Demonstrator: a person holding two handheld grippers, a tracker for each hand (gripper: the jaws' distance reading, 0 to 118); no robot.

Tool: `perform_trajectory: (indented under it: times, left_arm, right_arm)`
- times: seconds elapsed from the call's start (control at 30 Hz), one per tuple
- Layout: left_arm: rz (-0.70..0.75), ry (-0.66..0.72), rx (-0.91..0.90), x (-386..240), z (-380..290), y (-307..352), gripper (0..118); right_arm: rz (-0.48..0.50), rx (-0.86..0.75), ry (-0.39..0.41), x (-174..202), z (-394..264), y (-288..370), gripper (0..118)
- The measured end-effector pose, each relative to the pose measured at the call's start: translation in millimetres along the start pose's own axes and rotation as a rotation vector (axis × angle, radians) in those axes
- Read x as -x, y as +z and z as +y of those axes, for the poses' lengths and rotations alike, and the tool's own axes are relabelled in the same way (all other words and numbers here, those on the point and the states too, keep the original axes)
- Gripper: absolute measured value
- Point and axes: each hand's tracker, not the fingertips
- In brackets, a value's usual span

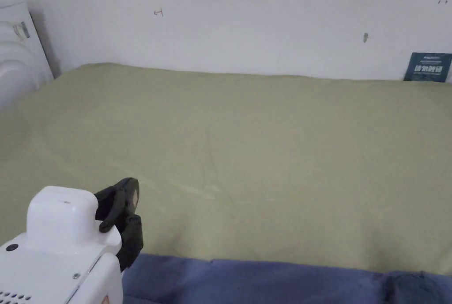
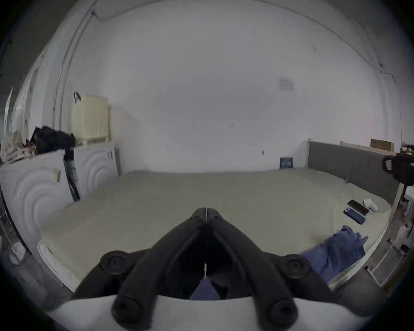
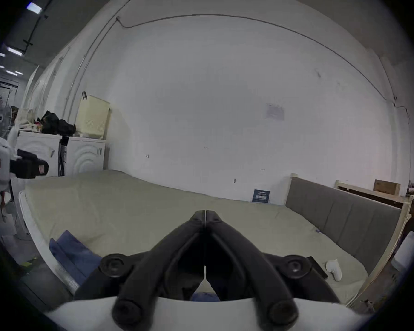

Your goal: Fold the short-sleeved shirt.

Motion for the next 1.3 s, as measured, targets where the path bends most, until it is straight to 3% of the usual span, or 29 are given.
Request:
perform_trajectory:
  times: [0.13, 0.2, 0.3, 0.33, 0.4, 0.53, 0.7, 0.8, 0.83, 0.9, 1.0, 1.17, 1.3]
  left_arm:
    - [-0.160, 0.102, 0.240, 53, -24, -34, 0]
    - [-0.286, 0.260, 0.359, 89, -51, -58, 7]
    - [-0.450, 0.454, 0.501, 126, -91, -87, 83]
    - [-0.503, 0.506, 0.520, 135, -104, -91, 96]
    - [-0.583, 0.588, 0.567, 147, -123, -102, 96]
    - [-0.427, 0.564, 0.657, 155, -150, -118, 96]
    - [-0.497, 0.751, 0.806, 140, -189, -132, 95]
    - [-0.430, 0.765, 0.714, 134, -188, -126, 92]
    - [-0.405, 0.796, 0.714, 137, -189, -125, 78]
    - [-0.378, 0.835, 0.697, 140, -190, -120, 8]
    - [-0.372, 0.872, 0.747, 137, -198, -129, 8]
    - [-0.360, 0.769, 0.707, 122, -169, -127, 8]
    - [-0.500, 0.672, 0.587, 88, -116, -118, 8]
  right_arm:
    - [0.002, 0.027, -0.023, -10, -3, -2, 0]
    - [0.003, 0.055, -0.061, -14, -6, -3, 0]
    - [0.012, 0.089, -0.097, -21, -9, -7, 0]
    - [0.015, 0.100, -0.101, -21, -11, -7, 0]
    - [0.026, 0.117, -0.120, -23, -12, -8, 0]
    - [0.026, 0.139, -0.150, -22, -14, -9, 0]
    - [0.038, 0.172, -0.168, -19, -15, -11, 0]
    - [0.043, 0.176, -0.176, -17, -14, -10, 0]
    - [0.046, 0.177, -0.181, -16, -14, -10, 0]
    - [0.062, 0.175, -0.199, -18, -16, -11, 0]
    - [0.070, 0.177, -0.208, -15, -17, -12, 0]
    - [0.076, 0.179, -0.222, -17, -13, -6, 0]
    - [0.065, 0.154, -0.234, -24, -7, 2, 0]
